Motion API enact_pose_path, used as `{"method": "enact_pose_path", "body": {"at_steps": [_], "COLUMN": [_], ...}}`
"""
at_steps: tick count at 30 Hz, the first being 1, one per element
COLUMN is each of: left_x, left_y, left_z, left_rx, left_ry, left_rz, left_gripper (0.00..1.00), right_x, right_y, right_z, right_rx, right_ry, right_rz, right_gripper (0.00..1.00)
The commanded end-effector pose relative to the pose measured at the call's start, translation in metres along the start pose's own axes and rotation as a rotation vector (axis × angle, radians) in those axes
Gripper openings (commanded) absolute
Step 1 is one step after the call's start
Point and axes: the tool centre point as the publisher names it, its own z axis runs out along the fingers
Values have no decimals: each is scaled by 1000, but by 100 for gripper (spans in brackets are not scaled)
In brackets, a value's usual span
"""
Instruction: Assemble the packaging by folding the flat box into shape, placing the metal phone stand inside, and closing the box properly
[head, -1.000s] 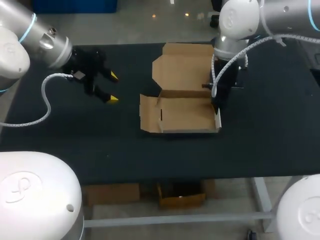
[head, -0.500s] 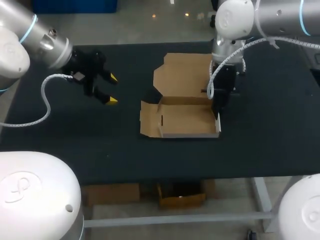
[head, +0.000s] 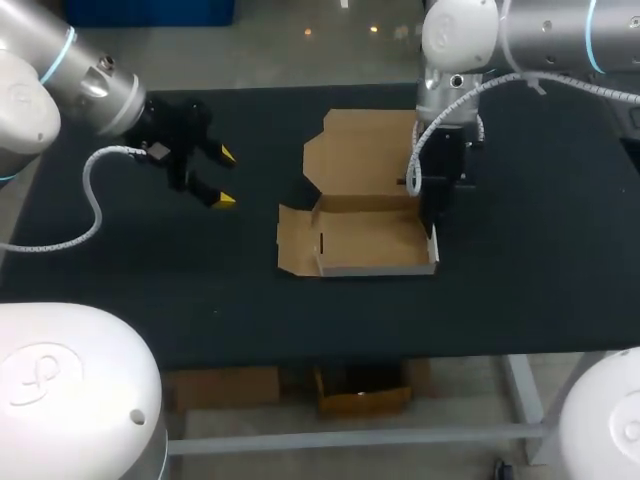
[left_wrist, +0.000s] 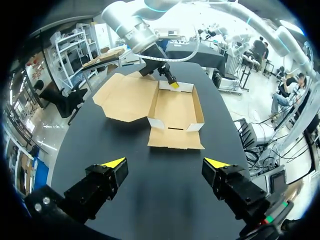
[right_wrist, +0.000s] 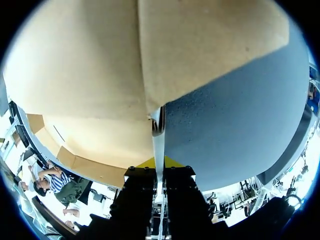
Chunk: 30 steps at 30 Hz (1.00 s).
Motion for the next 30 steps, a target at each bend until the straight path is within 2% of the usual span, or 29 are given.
{"method": "enact_pose_path", "body": {"at_steps": [1, 11, 13, 15, 21, 30], "left_x": [-1, -1, -1, -1, -1, -1], "left_y": [0, 0, 0, 0, 0, 0], "left_z": [0, 0, 0, 0, 0, 0], "left_rx": [-3, -3, -3, -3, -3, -3], "left_ry": [3, 3, 3, 3, 3, 3], "left_rz": [0, 0, 0, 0, 0, 0], "left_gripper": [100, 100, 100, 100, 100, 100], "right_x": [11, 12, 12, 12, 12, 12], "right_y": [7, 3, 2, 2, 4, -1], "right_z": [3, 7, 7, 7, 12, 15], "right_rx": [43, 69, 57, 51, 26, -86], "right_ry": [-30, -41, -50, -47, -37, -15], "right_rz": [4, 25, 40, 38, 37, 60], "right_gripper": [0, 1, 15, 22, 20, 12]}}
